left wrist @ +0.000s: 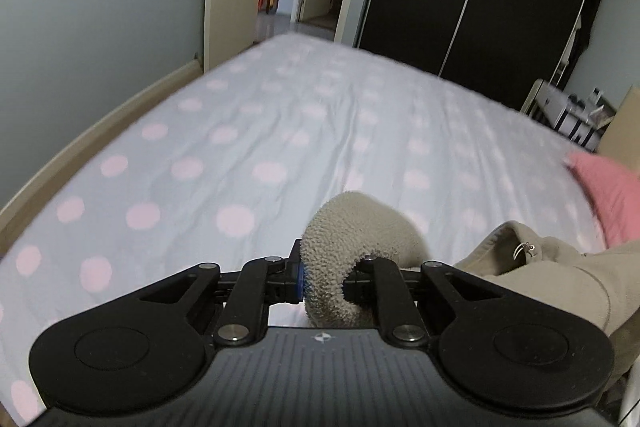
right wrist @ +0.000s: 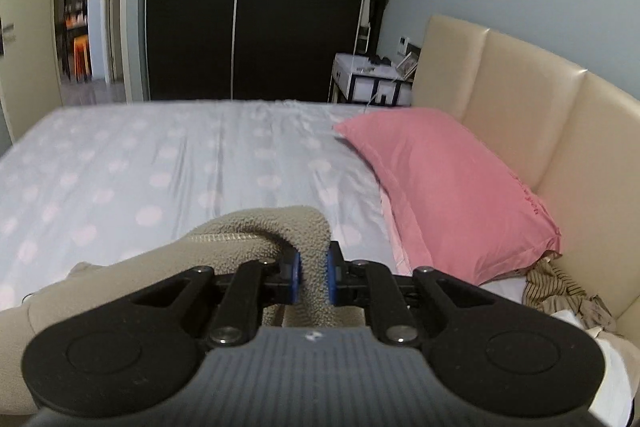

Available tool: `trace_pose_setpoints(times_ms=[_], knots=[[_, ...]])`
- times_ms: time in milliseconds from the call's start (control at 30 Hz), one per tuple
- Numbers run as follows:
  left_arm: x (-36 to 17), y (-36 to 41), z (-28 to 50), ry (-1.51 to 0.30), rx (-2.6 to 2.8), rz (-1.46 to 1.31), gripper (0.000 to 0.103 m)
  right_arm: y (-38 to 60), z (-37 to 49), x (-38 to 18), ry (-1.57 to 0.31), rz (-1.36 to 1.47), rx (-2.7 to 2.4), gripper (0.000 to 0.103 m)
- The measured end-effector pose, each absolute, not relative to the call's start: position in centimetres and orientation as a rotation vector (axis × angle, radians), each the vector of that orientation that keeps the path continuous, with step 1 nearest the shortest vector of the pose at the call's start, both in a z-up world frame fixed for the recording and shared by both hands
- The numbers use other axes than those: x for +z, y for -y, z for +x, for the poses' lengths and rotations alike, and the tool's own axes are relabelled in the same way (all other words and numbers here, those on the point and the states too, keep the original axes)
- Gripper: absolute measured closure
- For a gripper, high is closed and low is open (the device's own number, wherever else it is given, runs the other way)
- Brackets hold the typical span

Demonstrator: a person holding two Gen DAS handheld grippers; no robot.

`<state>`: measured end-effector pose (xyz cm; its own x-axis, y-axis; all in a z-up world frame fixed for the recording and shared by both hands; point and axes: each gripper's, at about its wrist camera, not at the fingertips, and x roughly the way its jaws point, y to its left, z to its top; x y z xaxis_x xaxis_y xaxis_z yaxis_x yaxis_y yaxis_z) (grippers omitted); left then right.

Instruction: Fold clothes

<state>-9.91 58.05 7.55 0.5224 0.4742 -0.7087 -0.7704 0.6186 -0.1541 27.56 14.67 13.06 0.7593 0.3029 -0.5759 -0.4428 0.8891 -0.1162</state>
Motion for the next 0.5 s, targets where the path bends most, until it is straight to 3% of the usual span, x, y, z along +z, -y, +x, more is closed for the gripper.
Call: trace_pose_setpoints(times_ms=[100,167,233,300,500], knots=[[6.0,-58.5,-9.4,-0.683,0.753,-0.505,0.084,-15.7,27.6,10.7,-0.607,-0.274,0.429,0.083],[5.5,-58.3,-8.9,-0.699,0.732,-0.482,0.076,-16.1,27.4,9.7,-0.589,-0.306,0.433,0.064],[5.0,-57.9,-8.3,-0.717,0.714,-0.446,0.056,-16.3,26.7,9.2,-0.551,-0.343,0.433,0.049],[4.5,-56.7,-8.2,-0.716,0.687,-0.398,0.045,-16.0,26.1,8.8,-0.529,-0.37,0.454,0.048],[1.9,-53.0,-9.7,-0.661,0.573,-0.35,0.034,-14.0,23.2,6.1,-0.555,-0.446,0.593,0.043]])
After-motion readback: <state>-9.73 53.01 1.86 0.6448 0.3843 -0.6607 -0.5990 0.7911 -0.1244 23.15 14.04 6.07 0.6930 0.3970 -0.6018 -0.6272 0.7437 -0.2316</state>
